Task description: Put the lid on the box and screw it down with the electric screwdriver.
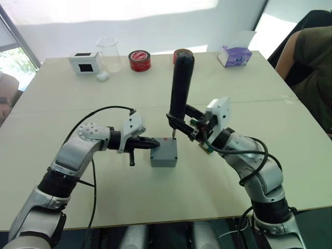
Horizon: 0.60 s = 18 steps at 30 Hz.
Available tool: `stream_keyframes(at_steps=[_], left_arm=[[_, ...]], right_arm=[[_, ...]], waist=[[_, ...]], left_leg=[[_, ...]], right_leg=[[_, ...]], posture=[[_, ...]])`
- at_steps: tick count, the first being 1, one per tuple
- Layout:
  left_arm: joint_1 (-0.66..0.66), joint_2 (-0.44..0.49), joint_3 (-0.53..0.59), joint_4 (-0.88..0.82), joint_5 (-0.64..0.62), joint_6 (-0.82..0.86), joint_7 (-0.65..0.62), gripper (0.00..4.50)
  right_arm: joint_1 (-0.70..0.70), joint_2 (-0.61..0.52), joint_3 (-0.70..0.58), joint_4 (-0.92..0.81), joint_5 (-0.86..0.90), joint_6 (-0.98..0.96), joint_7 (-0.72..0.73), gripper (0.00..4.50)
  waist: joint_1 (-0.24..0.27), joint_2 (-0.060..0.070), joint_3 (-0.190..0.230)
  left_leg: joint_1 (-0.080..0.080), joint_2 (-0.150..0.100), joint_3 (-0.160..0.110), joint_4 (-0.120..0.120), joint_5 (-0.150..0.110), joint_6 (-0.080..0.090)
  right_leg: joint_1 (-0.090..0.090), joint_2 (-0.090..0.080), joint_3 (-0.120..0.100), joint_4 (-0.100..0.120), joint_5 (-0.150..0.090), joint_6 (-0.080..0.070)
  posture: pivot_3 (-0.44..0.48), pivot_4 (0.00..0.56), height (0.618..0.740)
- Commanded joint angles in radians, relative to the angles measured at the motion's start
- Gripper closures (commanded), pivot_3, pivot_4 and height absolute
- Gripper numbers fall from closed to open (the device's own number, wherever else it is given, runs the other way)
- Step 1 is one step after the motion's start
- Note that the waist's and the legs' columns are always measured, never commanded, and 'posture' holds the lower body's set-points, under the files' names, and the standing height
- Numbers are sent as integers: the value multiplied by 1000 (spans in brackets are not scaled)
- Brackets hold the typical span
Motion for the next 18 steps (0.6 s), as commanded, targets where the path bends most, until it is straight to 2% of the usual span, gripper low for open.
stream_keyframes(at_steps=[1, 18], left_arm=[[16, 3, -18, 5, 25, -5, -8, 4500], [11, -23, -37, 30, 54, -35, -20, 4500]], right_arm=[[6, -11, -7, -7, -22, -19, 10, 2734], [17, -28, -29, 20, -36, -10, 20, 2734]], waist=[[0, 0, 0], [1, 0, -1]], left_leg=[[0, 0, 0, 0, 0, 0], [2, 0, 0, 0, 0, 0]], right_leg=[[0, 0, 0, 0, 0, 0], [2, 0, 0, 0, 0, 0]], posture=[[0, 150, 740], [0, 150, 740]])
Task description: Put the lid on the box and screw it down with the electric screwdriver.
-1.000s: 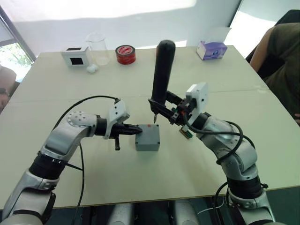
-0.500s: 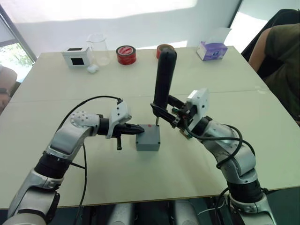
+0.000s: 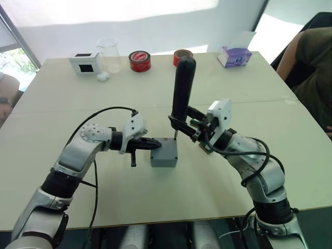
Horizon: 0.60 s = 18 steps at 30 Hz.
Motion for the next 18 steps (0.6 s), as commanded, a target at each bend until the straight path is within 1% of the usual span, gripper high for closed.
stream_keyframes(at_steps=[1, 6, 10, 18], left_arm=[[8, -1, -29, 16, 27, 7, -7, 4500], [11, -4, -29, 8, 29, 17, -8, 4500], [10, -4, -37, -7, 28, 37, -4, 4500], [13, -2, -36, -35, 25, 70, 4, 4500]], right_arm=[[17, -11, -18, 10, -20, -7, -3, 2734], [50, -21, 1, 23, -38, -3, 0, 2734], [82, -13, 14, 33, -47, 9, -14, 2734], [89, 7, 47, 112, -75, -20, -11, 2734]], waist=[[0, 0, 0], [1, 0, 0], [1, 0, -1], [0, -1, -10]], left_leg=[[0, 0, 0, 0, 0, 0], [5, 0, 0, 0, -1, 1], [16, 0, 0, -2, -2, 3], [17, 0, -1, -2, -2, 3]], right_leg=[[0, 0, 0, 0, 0, 0], [5, 0, 0, -1, 0, 0], [17, 0, 0, -4, -1, 0], [17, 0, 0, -3, -1, 0]], posture=[[0, 150, 740], [0, 150, 740], [0, 150, 740], [0, 150, 740]])
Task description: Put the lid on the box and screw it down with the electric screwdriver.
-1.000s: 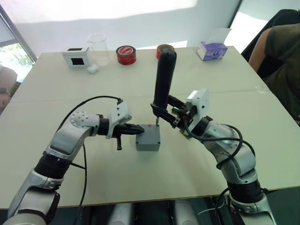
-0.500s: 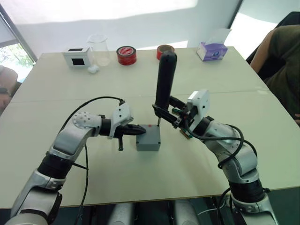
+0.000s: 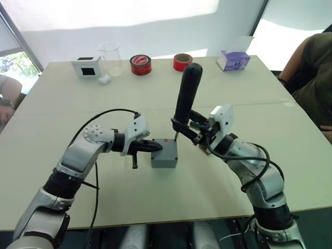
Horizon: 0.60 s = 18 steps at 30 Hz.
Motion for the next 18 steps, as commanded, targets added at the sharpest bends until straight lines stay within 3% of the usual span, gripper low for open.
stream_keyframes(at_steps=[1, 18], left_arm=[[12, 7, -19, -22, 14, 25, 3, 4500], [29, 16, -12, -68, 14, 61, 11, 4500]], right_arm=[[26, -5, 42, 95, -57, 29, -1, 2734], [54, 19, 88, 144, -102, 17, -15, 2734]], waist=[[0, 0, -1], [0, -1, -14]], left_leg=[[0, 0, 0, 0, 0, 0], [4, 0, -1, -1, 0, 0]], right_leg=[[0, 0, 0, 0, 0, 0], [2, 0, 0, -1, -1, -1]], posture=[[0, 150, 740], [0, 150, 740]])
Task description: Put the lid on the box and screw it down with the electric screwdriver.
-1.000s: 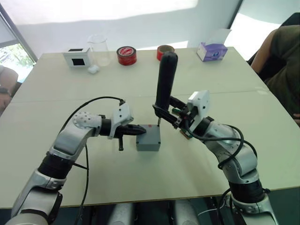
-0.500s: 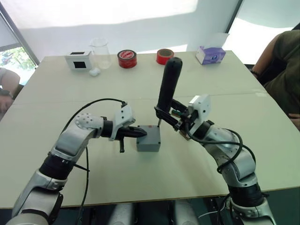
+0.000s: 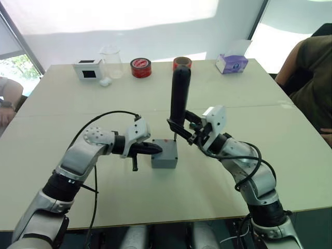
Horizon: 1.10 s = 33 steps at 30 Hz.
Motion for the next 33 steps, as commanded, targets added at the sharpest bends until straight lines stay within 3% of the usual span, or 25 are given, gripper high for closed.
stream_keyframes(at_steps=[1, 13, 17, 33], left_arm=[[6, 12, -11, -23, 6, 18, -1, 4500], [1, 4, -16, -7, 12, 13, -4, 4500], [3, 0, -13, 2, 16, 2, 2, 4500], [-5, -7, -23, 39, 29, -37, -11, 4500]], right_arm=[[66, -8, 37, 97, -41, 53, -1, 2734], [77, -8, 29, 87, -44, 21, 1, 2734], [74, -5, 18, 81, -45, -2, 0, 2734], [10, -29, -60, 15, -17, -9, -8, 2734]], waist=[[0, 0, 0], [0, 0, 0], [0, 0, 0], [1, 0, 0]], left_leg=[[0, 0, 0, 0, 0, 0], [5, 0, 0, -3, 0, 0], [14, 0, 0, -13, 0, 0], [14, 0, 0, -14, 0, 0]], right_leg=[[0, 0, 0, 0, 0, 0], [2, 0, 0, -2, -1, -2], [10, -1, 0, -12, -2, -3], [9, -2, 0, -13, -2, -3]], posture=[[0, 150, 740], [0, 150, 740], [0, 150, 740], [0, 150, 740]])
